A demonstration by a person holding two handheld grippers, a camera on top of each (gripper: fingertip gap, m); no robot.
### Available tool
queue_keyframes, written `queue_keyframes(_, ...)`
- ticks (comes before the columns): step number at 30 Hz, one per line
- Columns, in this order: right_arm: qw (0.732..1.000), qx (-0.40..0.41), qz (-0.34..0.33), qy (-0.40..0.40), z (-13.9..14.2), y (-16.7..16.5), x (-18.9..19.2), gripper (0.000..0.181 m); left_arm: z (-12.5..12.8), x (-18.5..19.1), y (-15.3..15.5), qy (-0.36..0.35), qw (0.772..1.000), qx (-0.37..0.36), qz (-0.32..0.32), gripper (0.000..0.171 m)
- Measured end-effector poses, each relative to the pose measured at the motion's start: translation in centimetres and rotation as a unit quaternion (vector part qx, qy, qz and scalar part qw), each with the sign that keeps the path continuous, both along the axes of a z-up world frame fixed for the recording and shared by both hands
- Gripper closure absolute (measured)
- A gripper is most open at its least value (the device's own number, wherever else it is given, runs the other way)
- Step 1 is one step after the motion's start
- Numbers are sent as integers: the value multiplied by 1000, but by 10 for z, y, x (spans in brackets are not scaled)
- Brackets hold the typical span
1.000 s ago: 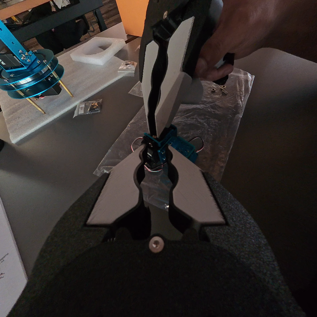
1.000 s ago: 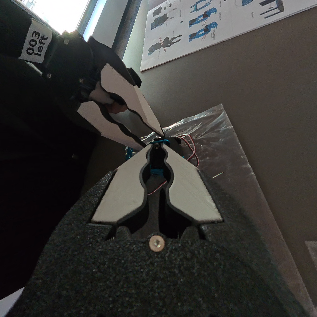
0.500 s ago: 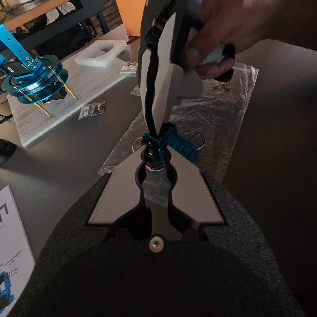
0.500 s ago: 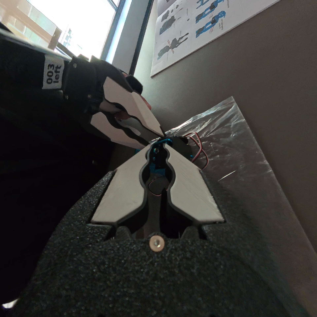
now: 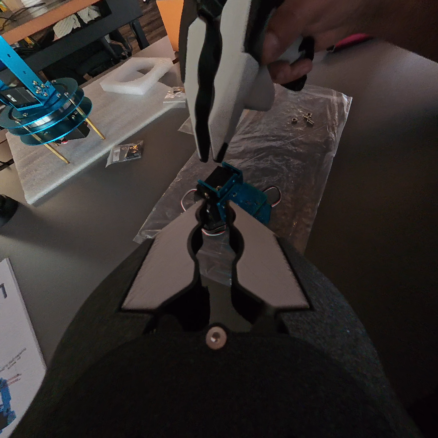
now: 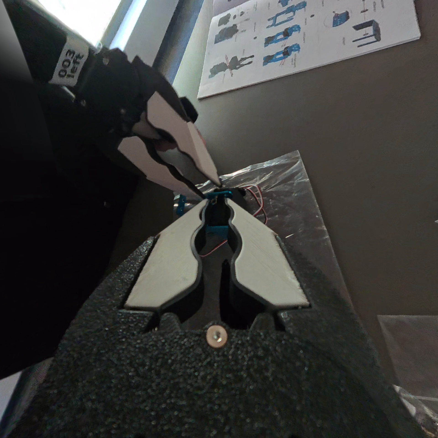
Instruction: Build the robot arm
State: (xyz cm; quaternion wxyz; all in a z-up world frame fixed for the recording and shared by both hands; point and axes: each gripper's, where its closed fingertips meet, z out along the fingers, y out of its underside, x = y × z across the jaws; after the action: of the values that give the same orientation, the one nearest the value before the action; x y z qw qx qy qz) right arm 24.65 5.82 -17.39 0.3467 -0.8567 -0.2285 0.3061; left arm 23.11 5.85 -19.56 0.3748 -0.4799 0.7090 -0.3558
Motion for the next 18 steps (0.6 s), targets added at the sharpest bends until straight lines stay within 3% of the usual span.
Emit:
queue_keyframes(6, 997, 28, 3, -68, -12, 9, -2, 158, -1, 3, -2, 1, 1000, 10, -9, 151)
queue_keyframes(18, 999, -2, -4, -43, -19, 5, 8, 159, 0, 3, -5, -4, 1000, 15, -10, 155)
